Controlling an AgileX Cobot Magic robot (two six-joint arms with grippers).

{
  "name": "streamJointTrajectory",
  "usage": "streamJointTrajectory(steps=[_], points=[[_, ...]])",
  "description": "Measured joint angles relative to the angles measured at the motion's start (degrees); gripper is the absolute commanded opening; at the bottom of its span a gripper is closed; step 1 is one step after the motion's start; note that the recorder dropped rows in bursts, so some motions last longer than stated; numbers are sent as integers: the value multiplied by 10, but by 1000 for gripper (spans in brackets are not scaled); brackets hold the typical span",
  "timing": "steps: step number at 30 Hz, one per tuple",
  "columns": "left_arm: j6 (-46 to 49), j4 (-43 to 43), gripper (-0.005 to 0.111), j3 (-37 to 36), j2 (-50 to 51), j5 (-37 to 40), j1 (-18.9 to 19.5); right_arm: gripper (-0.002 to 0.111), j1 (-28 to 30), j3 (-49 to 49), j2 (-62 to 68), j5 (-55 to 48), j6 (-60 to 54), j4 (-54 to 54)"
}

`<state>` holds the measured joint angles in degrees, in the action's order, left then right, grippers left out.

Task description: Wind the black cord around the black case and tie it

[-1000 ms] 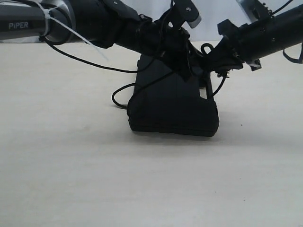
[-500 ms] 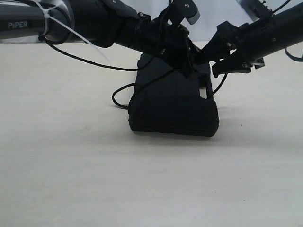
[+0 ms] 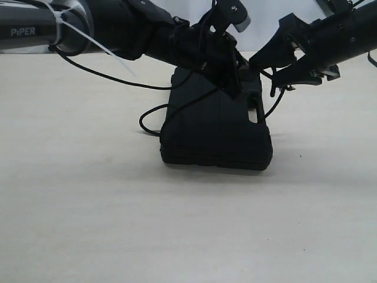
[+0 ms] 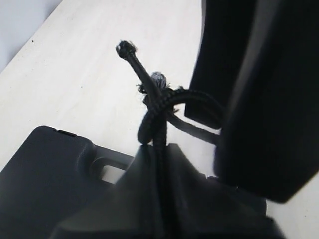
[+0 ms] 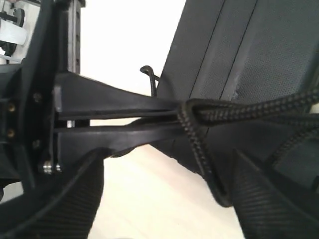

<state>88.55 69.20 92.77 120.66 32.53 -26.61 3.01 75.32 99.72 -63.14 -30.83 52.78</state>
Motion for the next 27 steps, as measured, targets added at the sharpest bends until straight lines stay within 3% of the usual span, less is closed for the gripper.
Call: streamJointTrajectory(steps=[8, 19, 22, 27], points=[[0, 0, 0, 0, 0, 0, 0, 96, 0, 0, -32, 12, 2, -10], [0, 0, 0, 0, 0, 0, 0, 95, 25, 0, -87, 37, 20, -32], [0, 0, 0, 0, 0, 0, 0, 86, 53, 0, -85, 38, 69, -47], [0, 0, 0, 0, 0, 0, 0, 51, 82, 0, -50, 49, 132, -55]])
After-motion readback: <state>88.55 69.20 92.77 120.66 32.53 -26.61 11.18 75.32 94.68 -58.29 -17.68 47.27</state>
